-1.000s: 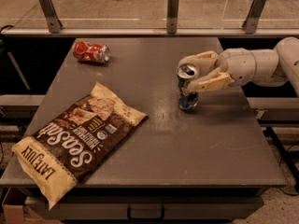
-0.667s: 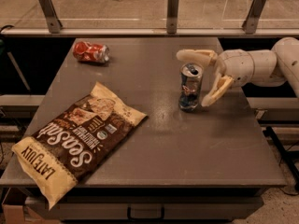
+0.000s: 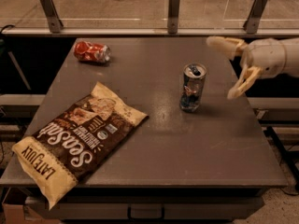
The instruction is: Place redbull can upright
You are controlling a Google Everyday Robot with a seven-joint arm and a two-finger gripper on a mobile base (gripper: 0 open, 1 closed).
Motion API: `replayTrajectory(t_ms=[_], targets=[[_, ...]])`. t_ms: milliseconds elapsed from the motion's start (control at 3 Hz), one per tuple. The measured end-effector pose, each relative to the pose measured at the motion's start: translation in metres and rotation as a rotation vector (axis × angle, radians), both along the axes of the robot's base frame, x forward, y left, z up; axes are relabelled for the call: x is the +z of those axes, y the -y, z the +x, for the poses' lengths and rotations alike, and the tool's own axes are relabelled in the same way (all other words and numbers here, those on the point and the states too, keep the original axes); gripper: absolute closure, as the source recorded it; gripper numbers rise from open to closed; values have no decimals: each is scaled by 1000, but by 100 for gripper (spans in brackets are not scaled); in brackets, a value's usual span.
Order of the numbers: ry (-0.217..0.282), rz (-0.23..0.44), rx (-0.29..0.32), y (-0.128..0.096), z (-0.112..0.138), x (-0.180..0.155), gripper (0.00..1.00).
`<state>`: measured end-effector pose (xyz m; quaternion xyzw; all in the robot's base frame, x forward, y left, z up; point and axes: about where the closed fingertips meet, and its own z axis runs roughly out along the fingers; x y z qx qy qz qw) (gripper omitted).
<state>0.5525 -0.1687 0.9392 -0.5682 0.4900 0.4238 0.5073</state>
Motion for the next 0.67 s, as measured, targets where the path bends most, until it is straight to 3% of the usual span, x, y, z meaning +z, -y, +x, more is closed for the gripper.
replayTrajectory(t_ms=[333, 667], targets=[[-42, -132, -273, 80, 16, 35, 0], [-73, -147, -333, 99, 20, 40, 0]])
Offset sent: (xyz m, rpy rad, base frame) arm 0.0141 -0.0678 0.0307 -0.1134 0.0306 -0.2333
